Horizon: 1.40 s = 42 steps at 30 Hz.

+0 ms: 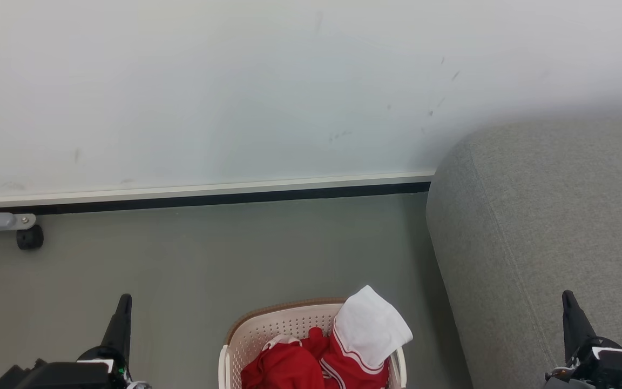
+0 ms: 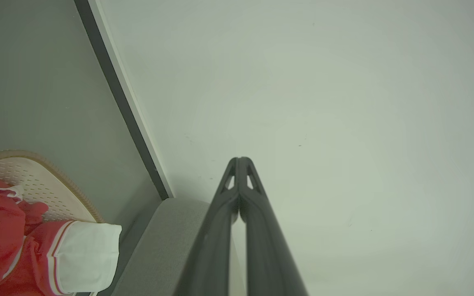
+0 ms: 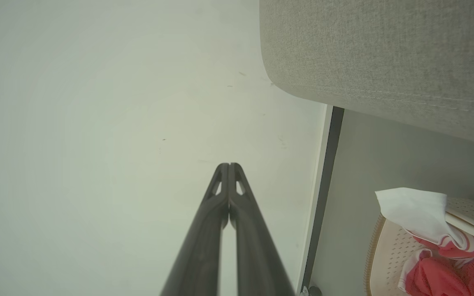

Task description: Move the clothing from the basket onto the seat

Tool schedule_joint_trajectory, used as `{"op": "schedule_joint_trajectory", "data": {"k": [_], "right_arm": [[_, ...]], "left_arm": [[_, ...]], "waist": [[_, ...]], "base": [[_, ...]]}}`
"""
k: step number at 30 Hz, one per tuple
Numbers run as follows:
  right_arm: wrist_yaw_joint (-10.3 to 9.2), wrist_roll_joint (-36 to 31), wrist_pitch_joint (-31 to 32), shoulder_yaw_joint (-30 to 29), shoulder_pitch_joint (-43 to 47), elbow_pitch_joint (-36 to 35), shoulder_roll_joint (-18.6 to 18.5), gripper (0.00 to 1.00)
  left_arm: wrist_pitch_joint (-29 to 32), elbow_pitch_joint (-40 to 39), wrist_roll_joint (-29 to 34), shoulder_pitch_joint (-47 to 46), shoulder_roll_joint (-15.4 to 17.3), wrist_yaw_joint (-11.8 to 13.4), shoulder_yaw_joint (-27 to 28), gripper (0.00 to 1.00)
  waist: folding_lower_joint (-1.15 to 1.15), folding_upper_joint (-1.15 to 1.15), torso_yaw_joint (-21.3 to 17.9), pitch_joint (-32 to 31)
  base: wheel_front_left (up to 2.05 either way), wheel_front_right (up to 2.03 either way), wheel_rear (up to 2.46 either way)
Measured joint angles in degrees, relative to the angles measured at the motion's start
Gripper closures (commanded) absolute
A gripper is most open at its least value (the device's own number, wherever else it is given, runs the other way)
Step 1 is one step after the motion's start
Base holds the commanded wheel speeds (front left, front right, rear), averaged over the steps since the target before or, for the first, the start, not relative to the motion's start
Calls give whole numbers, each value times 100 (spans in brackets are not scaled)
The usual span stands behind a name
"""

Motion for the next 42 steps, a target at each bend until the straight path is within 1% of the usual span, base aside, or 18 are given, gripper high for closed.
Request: {"op": "schedule_joint_trajectory", "data": {"k": [23,24,25,26,29,37,42], "right_arm": [[0,0,0,0,0,0,0,100],[0,-1,0,2,3,15,2,0],[-2,-2,0,8,20,55,9,100],[-2,-2,0,14,59,112,24,0],[-11,-2,-8,49,217,252,78,0],[-11,-32,-166,202,235,234,81,0],[-37,-135,-269,227,237,208,80,0]], "left_arm": [[0,0,0,0,0,0,0,100],[0,11,0,4,-1,1,-2,0],[0,51,0,28,-5,2,-8,100],[0,115,0,70,-19,5,-12,0],[-5,252,0,234,-53,9,-40,0],[-166,223,38,253,-58,9,-224,0],[-282,174,247,252,-57,53,-279,0]], "waist": [[0,0,0,0],[0,0,0,0],[0,0,0,0],[0,0,0,0],[0,0,0,0],[0,0,0,-21],[0,0,-2,-34]], "base": [[0,0,0],[0,0,0],[0,0,0],[0,0,0],[0,0,0],[0,0,0],[0,0,0]]}}
